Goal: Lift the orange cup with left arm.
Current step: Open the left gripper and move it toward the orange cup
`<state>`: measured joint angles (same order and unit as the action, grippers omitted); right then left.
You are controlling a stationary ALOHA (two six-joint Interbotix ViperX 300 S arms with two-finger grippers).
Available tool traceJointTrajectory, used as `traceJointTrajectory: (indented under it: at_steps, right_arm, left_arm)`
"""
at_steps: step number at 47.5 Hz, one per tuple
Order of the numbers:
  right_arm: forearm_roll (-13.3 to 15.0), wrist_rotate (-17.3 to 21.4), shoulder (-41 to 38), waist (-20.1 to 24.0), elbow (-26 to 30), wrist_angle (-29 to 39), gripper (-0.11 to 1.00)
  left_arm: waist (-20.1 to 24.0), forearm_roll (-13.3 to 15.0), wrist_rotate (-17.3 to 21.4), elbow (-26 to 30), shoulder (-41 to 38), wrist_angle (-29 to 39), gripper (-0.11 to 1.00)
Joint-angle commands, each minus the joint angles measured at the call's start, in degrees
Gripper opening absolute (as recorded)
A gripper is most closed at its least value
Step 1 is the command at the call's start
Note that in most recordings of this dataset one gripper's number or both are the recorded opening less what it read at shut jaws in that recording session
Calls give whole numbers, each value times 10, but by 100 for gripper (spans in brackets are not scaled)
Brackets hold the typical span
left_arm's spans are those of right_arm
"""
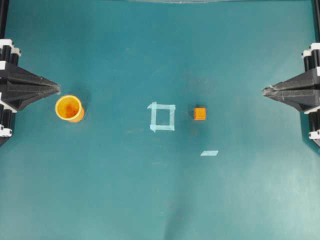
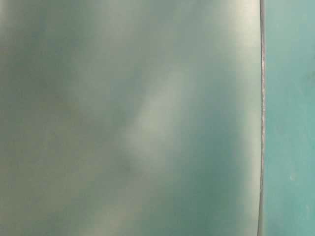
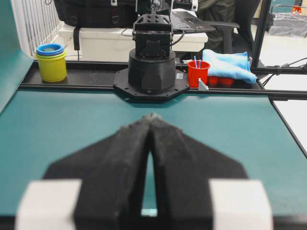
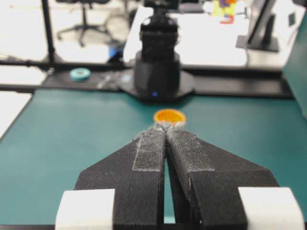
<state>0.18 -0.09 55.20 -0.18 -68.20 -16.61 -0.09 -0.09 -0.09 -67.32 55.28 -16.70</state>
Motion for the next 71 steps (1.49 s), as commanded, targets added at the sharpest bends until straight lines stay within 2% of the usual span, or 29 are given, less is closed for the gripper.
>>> traceJointTrajectory:
  at_steps: [1,2,6,8,14,33,41,46,58,66,71]
  right_arm:
    - [0,1,-4,1,25,-2,-1]
    - [0,1,-4,1,26,0,0]
    - [-1,1,-7,0,39,19,0]
    - [-1,1,-8,1,45,29,0]
    - [-1,1,-11,1,59,52,0]
    - [0,1,-16,0,62,55,0]
    - [0,1,-16,1,62,55,0]
    - [-1,1,-16,1,62,55,0]
    - [0,1,-18,0,62,55,0]
    - [-1,1,-22,0,61,55,0]
    - [-1,1,-24,0,61,55,0]
  left_arm:
    - [0,-5,2,17,1,18,-1]
    - [0,-5,2,18,2,25,-1]
    - [0,-5,2,22,8,58,17]
    - [0,-5,1,23,13,75,21]
    - [0,-5,-3,25,29,132,21]
    - [0,-5,-11,33,62,298,22]
    - [0,-5,-11,32,59,325,25]
    - [2,-5,-11,32,57,339,32]
    - [54,-5,-15,29,54,374,46]
    - [83,-5,-42,25,41,391,52]
    - [94,-5,-62,22,25,399,64]
